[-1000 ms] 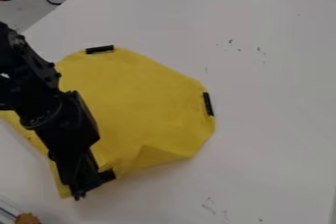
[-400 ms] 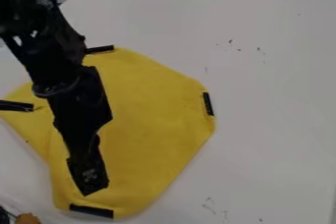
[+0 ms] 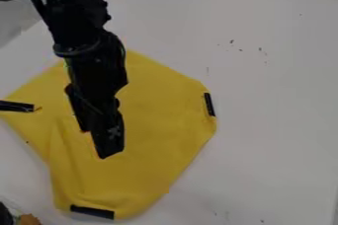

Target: Unfold the cloth from the top left to the bottom right

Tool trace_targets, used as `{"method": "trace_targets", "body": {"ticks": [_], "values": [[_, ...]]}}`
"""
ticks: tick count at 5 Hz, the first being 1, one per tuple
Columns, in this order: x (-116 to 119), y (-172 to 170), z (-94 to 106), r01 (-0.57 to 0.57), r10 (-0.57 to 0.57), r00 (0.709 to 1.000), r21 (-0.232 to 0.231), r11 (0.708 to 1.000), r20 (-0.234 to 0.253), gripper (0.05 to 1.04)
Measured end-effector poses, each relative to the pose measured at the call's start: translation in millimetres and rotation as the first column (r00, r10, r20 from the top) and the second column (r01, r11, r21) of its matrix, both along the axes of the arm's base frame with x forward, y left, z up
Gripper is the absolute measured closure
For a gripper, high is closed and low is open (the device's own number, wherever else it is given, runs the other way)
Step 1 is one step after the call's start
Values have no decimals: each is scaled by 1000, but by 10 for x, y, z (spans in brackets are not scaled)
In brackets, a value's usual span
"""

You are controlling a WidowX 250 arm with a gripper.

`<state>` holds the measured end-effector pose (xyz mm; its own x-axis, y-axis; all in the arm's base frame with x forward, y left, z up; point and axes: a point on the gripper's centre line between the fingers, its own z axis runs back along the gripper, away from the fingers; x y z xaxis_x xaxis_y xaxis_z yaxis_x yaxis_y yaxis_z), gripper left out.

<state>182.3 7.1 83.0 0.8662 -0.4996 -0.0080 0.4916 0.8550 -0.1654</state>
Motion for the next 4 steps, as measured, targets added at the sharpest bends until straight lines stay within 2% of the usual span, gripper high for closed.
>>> {"method": "trace_targets", "body": {"ticks": [1, 2, 3, 4], "values": [[192, -57, 47, -241, 241, 970, 73, 968, 16, 83], [318, -83, 33, -387, 392, 920, 150, 910, -7, 83], [494, -170, 96, -431, 426, 902, 190, 882, 73, 83], [647, -309, 151, -457, 455, 889, 209, 865, 60, 83]]}}
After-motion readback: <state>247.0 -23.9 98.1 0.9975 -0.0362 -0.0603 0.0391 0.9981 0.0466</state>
